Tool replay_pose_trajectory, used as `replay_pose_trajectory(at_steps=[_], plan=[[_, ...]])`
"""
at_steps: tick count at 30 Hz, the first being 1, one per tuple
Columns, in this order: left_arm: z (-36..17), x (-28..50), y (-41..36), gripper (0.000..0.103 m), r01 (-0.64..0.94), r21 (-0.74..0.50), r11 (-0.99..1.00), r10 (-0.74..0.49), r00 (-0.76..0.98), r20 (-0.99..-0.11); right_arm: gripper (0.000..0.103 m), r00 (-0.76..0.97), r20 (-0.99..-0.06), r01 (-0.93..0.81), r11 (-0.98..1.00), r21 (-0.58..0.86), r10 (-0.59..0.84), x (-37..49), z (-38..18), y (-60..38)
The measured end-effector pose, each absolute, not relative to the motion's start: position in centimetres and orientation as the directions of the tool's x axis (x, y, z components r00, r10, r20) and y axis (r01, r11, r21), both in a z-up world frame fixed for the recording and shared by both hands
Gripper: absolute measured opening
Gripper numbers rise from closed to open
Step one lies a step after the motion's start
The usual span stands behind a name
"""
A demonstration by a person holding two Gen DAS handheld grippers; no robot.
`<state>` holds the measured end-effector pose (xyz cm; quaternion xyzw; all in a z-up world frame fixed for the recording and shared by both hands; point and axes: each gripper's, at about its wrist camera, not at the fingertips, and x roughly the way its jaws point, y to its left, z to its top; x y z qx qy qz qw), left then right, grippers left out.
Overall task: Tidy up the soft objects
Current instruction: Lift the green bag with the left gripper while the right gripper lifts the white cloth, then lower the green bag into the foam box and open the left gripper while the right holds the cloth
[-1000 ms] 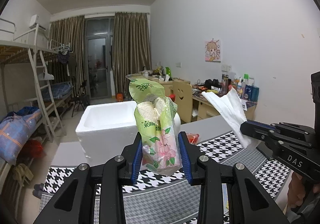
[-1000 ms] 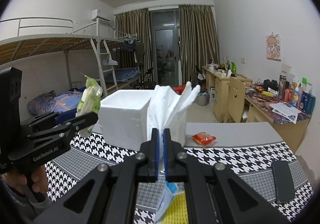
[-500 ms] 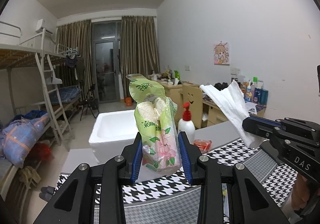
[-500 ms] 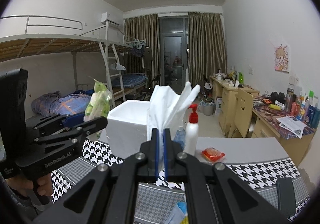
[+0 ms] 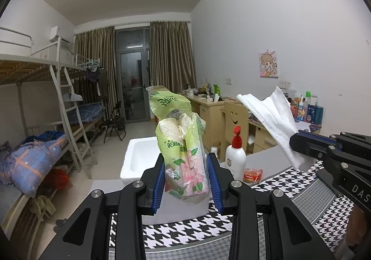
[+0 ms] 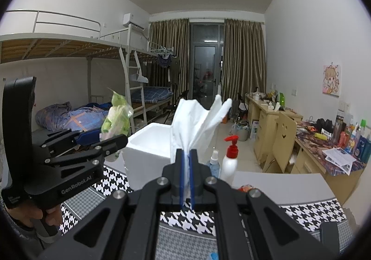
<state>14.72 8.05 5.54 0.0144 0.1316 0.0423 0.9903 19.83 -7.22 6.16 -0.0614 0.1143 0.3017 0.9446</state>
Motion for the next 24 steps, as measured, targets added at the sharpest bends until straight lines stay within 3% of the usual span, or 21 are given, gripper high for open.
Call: replay_pose_trajectory(at_steps=[24], plan=[[5.9, 18.3, 10.2, 0.036, -0.104, 0.028, 0.994, 0.108, 0.944, -0.312, 0.006, 0.755, -0.316, -0.618, 0.785, -0.051, 0.574, 23.2, 6.8, -2.9]])
